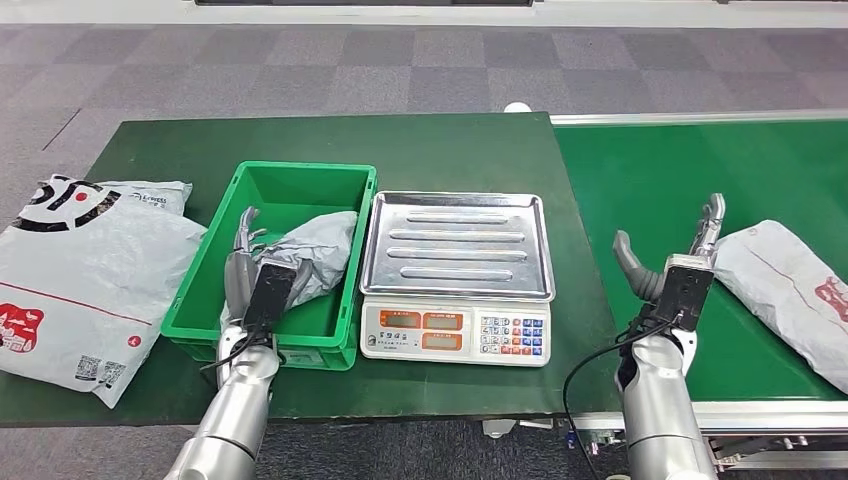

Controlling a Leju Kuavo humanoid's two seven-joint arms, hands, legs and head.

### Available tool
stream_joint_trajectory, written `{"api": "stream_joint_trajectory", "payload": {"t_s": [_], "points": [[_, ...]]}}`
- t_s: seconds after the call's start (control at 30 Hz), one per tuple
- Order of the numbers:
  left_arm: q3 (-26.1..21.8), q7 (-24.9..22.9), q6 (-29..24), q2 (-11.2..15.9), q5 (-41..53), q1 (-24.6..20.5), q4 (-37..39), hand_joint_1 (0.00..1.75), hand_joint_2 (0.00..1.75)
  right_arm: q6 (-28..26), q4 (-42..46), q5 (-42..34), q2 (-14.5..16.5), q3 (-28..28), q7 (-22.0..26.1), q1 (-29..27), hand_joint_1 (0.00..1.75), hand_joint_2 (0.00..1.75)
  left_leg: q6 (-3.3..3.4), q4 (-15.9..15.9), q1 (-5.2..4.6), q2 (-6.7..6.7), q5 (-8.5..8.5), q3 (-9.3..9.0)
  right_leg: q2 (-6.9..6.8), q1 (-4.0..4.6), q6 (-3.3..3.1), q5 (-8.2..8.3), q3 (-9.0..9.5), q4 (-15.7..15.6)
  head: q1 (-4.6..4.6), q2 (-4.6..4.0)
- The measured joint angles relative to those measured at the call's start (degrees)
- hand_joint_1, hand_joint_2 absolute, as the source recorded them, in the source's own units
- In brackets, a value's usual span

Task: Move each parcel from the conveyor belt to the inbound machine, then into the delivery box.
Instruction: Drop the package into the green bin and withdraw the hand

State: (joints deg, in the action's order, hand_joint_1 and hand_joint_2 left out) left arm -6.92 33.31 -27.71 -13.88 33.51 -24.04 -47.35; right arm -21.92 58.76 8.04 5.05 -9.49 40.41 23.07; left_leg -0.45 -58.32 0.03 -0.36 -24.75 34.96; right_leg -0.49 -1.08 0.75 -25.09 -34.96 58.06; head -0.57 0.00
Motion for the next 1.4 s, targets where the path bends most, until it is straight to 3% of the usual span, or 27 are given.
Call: {"api": "stream_joint_trajectory", "payload": {"t_s": [0.27, 0.5, 0.57, 0.8, 0.87, 1.07, 1.4], "points": [[4.49, -1.16, 0.67, 0.00, -1.23, 1.56, -3.46, 0.00, 1.75, -0.13, 0.04, -0.07, 0.00, 0.00, 0.00, -0.23, 0.00, 1.75, -0.04, 0.00, 0.00, 0.01, -0.07, 0.28, 0.04, 0.01, 0.00, -0.03, -0.32, 0.00, 0.00, 0.00], [6.26, -0.18, 9.57, 0.09, -8.14, 1.82, -3.86, 0.00, 1.75, -0.33, 0.32, 0.09, 0.00, 0.00, 0.00, -0.32, 0.00, 1.75, -0.02, 0.01, 0.01, 0.02, -0.09, 0.36, 0.04, 0.02, 0.00, -0.05, -0.38, 0.00, 0.00, 0.00], [6.74, 0.03, 13.97, 0.21, -10.40, 1.82, -3.86, 0.00, 1.75, -0.08, 0.31, 0.16, 0.00, 0.00, 0.00, -0.27, 0.00, 1.75, -0.01, 0.00, 0.00, 0.01, -0.10, 0.37, 0.02, 0.01, 0.01, -0.06, -0.37, 0.00, 0.00, 0.00], [9.32, 2.89, 38.93, 0.99, -22.08, 1.80, -3.17, 0.00, 1.75, 0.94, 0.11, -0.12, 0.00, 0.10, 0.00, 0.29, 0.00, 1.75, 0.00, 0.00, -0.01, -0.02, -0.10, 0.39, 0.00, 0.00, 0.02, -0.06, -0.37, 0.00, 0.00, 0.00], [9.80, 4.04, 42.75, 1.18, -24.32, 1.72, -2.82, 0.00, 1.75, 1.09, 0.10, -0.24, 0.00, 0.13, 0.00, 0.35, 0.00, 1.75, 0.00, 0.00, -0.01, -0.07, -0.10, 0.39, -0.05, -0.01, 0.04, -0.07, -0.36, 0.00, 0.00, 0.00], [11.14, 6.73, 46.06, 1.10, -28.63, 2.13, -4.39, 0.00, 1.75, 1.31, 0.12, -0.20, 0.00, 0.13, 0.00, 0.28, 0.00, 1.75, 0.01, 0.00, -0.01, -0.07, -0.11, 0.40, -0.06, -0.01, 0.07, -0.09, -0.36, 0.00, 0.00, 0.00], [13.83, 6.91, 46.01, 0.31, -29.63, 3.04, -6.92, 0.00, 1.75, 2.09, -0.06, 0.58, 0.00, 0.40, 0.00, 0.30, 0.00, 1.75, 0.01, 0.00, -0.01, -0.06, -0.14, 0.41, -0.02, 0.00, 0.07, -0.10, -0.37, 0.00, 0.00, 0.00]]}}
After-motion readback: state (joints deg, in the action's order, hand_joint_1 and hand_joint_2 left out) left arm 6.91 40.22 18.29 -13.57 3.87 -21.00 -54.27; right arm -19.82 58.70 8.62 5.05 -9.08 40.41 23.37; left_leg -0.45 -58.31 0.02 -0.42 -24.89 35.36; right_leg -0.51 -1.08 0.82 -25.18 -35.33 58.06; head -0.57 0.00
